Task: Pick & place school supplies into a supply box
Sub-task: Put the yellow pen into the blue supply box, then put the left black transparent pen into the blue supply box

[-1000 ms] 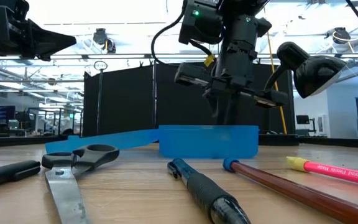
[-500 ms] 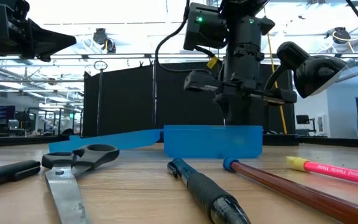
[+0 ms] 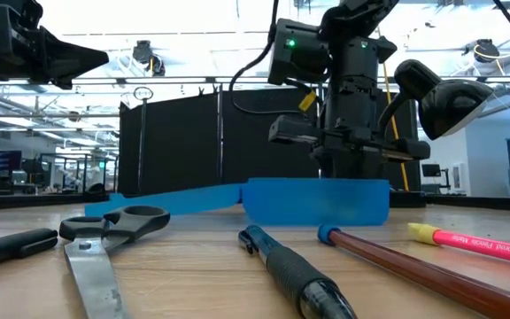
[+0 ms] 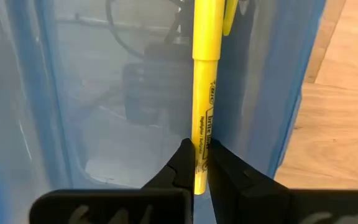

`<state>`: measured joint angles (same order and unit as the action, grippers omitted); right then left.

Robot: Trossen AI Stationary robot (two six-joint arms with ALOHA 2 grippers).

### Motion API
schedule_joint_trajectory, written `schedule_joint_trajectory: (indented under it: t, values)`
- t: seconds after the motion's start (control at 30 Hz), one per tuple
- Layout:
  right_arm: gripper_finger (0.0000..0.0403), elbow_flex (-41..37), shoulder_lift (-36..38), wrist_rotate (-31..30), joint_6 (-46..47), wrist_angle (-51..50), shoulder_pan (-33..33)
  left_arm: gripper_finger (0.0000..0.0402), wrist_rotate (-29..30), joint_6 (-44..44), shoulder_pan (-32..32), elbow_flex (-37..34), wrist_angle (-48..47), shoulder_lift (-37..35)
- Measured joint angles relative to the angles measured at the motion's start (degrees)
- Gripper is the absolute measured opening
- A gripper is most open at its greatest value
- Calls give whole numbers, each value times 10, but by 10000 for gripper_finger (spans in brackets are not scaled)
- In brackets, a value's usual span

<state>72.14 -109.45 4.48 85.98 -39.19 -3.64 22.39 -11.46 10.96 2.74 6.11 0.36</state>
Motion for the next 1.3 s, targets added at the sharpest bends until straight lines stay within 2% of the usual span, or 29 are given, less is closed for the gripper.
schedule_joint_trajectory:
  t: [0.17,0.4,0.53,0.87,1.0,1.13,1.2,1.3]
  values:
    - [24,0,0,1,1,8,0,31,0,0,0,0,0,0]
    - [91,-1,0,1,6,15,0,31,0,0,0,0,0,0]
    - [116,0,4,0,7,14,0,31,0,6,0,0,-1,0]
    - [116,30,33,-69,-40,12,-10,31,1,13,0,0,0,0]
    - [116,41,65,-115,-118,24,-25,31,0,15,0,0,-2,0]
    - [103,41,117,-177,-308,47,-76,31,1,10,0,0,-8,0]
    - [83,40,144,-239,-364,45,-109,31,2,-8,0,0,-7,0]
    - [31,22,181,-326,-429,66,-151,31,2,-42,0,0,5,0]
